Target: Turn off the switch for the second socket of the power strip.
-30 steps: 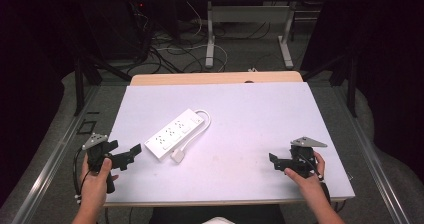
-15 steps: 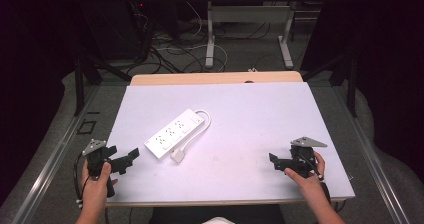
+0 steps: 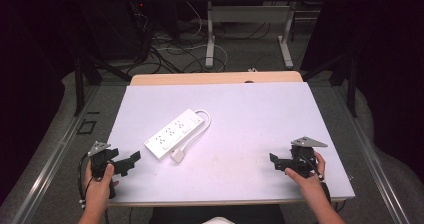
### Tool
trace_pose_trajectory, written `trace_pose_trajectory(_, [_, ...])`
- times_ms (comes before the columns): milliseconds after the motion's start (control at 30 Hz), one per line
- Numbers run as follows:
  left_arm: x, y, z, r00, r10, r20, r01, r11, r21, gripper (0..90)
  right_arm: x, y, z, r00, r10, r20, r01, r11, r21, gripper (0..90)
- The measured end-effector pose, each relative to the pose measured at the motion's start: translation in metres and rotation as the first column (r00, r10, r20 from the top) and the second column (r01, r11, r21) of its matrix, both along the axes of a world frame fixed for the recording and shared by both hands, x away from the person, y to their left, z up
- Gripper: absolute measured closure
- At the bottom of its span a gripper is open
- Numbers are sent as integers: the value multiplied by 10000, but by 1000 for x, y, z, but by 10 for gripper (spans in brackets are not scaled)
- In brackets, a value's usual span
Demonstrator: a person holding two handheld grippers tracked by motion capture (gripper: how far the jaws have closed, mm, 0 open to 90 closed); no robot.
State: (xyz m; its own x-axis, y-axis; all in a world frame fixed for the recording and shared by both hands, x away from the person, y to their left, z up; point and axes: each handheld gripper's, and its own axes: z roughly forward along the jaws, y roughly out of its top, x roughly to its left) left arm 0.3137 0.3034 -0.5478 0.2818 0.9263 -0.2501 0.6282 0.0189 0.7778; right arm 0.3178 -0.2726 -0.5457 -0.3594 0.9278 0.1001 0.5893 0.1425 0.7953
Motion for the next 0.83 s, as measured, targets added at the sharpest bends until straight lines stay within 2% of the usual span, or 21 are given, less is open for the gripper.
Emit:
trace_pose_trajectory(200, [0,-3,-2,9999,-101,-49,102,9998,155,56,0,1,0,10000,-16,-10,16,10000,8,71])
trace_pose_trajectory(833, [1,-3,-4,9999,-69,-92,70,9999,130,58,1,0,-1,10000,46,22,-46,10000,-28,71])
